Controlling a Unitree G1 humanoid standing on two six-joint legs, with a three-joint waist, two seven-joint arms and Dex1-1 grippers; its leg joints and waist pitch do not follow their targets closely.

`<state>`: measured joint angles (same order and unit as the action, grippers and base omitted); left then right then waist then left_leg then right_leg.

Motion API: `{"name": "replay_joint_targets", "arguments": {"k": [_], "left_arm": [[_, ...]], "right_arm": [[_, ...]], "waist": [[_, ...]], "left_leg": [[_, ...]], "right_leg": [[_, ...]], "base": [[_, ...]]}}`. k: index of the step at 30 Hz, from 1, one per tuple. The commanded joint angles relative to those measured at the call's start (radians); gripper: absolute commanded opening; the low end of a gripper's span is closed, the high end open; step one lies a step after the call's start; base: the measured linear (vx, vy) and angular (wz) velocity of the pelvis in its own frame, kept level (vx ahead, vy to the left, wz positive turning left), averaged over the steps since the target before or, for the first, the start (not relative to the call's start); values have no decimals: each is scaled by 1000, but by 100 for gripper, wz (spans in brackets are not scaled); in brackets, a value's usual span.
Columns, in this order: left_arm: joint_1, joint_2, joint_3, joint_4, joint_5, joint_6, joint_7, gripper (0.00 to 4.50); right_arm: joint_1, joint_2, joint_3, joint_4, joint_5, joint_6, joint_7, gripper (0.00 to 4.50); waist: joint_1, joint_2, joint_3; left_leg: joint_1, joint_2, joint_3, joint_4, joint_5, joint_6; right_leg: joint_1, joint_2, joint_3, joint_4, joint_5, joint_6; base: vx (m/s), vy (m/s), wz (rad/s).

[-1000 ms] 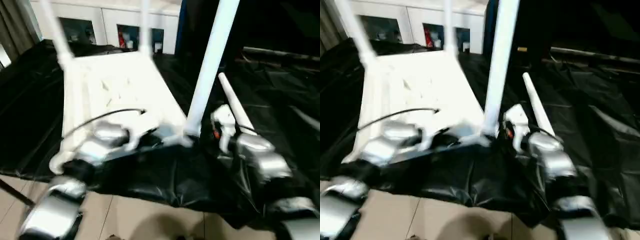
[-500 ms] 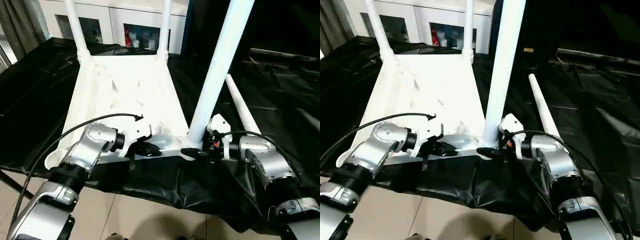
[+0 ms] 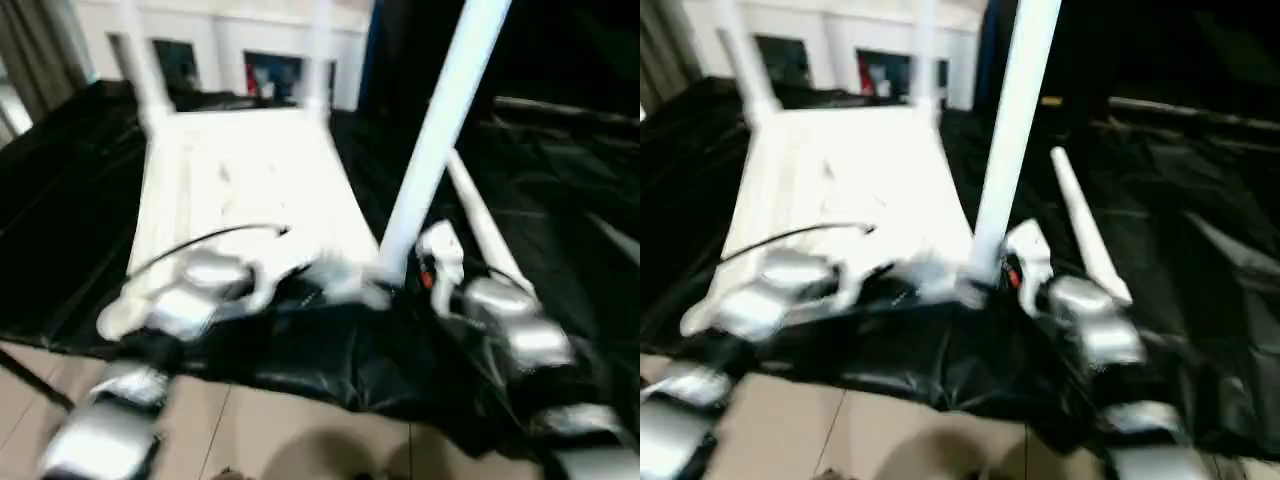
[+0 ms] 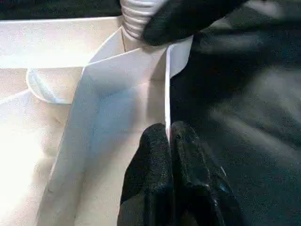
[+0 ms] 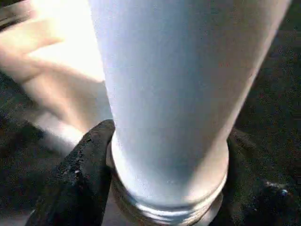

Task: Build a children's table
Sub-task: Rotate leg to tighten

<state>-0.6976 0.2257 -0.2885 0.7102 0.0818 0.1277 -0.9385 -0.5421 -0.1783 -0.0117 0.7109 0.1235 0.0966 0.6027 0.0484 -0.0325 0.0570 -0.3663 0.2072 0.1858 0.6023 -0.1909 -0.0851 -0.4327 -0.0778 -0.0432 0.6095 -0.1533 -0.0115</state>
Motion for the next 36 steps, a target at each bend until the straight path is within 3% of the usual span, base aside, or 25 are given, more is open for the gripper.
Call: {"name": "replay_joint_targets", "arguments": {"k": [1, 3, 4, 6, 7, 9, 12, 16, 19, 22, 23, 29, 32, 36], "left_arm": [[-47, -63, 14, 19, 3, 13, 106, 0], [-66, -101, 14, 39, 11, 32, 158, 0], [-71, -115, 10, 45, 13, 36, 169, 0], [-80, -137, 5, 56, 18, 42, 189, 0], [-90, -156, 2, 72, 23, 40, 206, 0], [-104, -181, -3, 100, 32, 26, 224, 0], [-108, -186, 0, 109, 31, 17, 223, 0], [-96, -163, 4, 93, 23, 2, 188, 0], [-67, -104, 16, 46, -6, -19, 94, 0], [-43, -52, 16, 13, -25, -25, 2, 0], [-39, -43, 15, 6, -28, -28, -16, 0], [29, 56, -19, -112, -79, -33, -238, 0], [50, 91, -26, -144, -87, -30, -294, 0], [67, 122, -27, -163, -89, -27, -321, 0]], "right_arm": [[-8, 47, -28, 71, -1, 58, -178, 275], [-24, 84, -41, 83, 1, 69, -252, 275], [-28, 100, -31, 83, -4, 59, -253, 275], [-31, 124, -9, 80, -19, 37, -253, 275], [-33, 148, 2, 80, -27, 15, -250, 331], [-35, 182, 16, 80, -31, -9, -231, 344], [-34, 189, 21, 73, -26, -12, -213, 382], [-28, 156, 37, 48, -30, -24, -170, 386], [-11, 58, 57, -2, -25, -27, -9, 386], [-2, -22, 65, -32, -17, -33, 120, 386], [0, -34, 67, -37, -15, -32, 141, 386], [21, -154, 106, -110, 6, 1, 367, 386], [23, -183, 119, -124, 7, 9, 426, 386], [19, -195, 128, -123, 2, 12, 461, 386]], "waist": [[-2, 7, -66], [-1, 4, -67], [1, 16, -68], [0, 10, -70], [0, 10, -72], [1, 11, -72], [1, 9, -69], [1, 11, -70], [5, 7, -71], [4, 7, -73], [5, 2, -74], [6, 10, -73], [10, 14, -73], [16, 10, -72]], "left_leg": [[11, 5, -8, -76, -274, -18], [9, 4, -7, -74, -270, -5], [9, 5, -9, -75, -264, 0], [6, 5, -8, -76, -259, 5], [3, 5, -7, -75, -251, 10], [3, 6, -7, -75, -245, 16], [4, 6, -8, -77, -267, 26], [4, 7, -8, -78, -275, 29], [3, 9, -9, -78, -263, 39], [-2, 11, -8, -75, -229, 57], [-3, 10, -7, -74, -221, 60], [-1, 18, -6, -72, -191, 81], [7, 21, -1, -71, -185, 81], [4, 21, -1, -73, -183, 71]], "right_leg": [[53, -47, 24, -100, -482, -128], [52, -47, 25, -102, -472, -122], [52, -47, 25, -99, -449, -126], [54, -44, 23, -97, -400, -136], [57, -44, 24, -93, -367, -147], [58, -43, 24, -90, -329, -162], [59, -45, 23, -92, -356, -165], [59, -47, 23, -96, -379, -158], [63, -47, 23, -93, -362, -162], [66, -49, 25, -83, -291, -187], [69, -48, 24, -84, -281, -193], [69, -48, 27, -71, -197, -240], [63, -45, 28, -66, -154, -263], [67, -47, 27, -63, -164, -258]], "base": [[0, 0, 0], [0, 0, 0], [0, 0, 0], [0, 0, 0], [0, 0, 0], [0, 0, 0], [0, 0, 0], [0, 0, 0], [0, 0, 0], [0, 0, 0], [0, 0, 0], [0, 0, 0], [0, 0, 0], [0, 0, 0]]}}
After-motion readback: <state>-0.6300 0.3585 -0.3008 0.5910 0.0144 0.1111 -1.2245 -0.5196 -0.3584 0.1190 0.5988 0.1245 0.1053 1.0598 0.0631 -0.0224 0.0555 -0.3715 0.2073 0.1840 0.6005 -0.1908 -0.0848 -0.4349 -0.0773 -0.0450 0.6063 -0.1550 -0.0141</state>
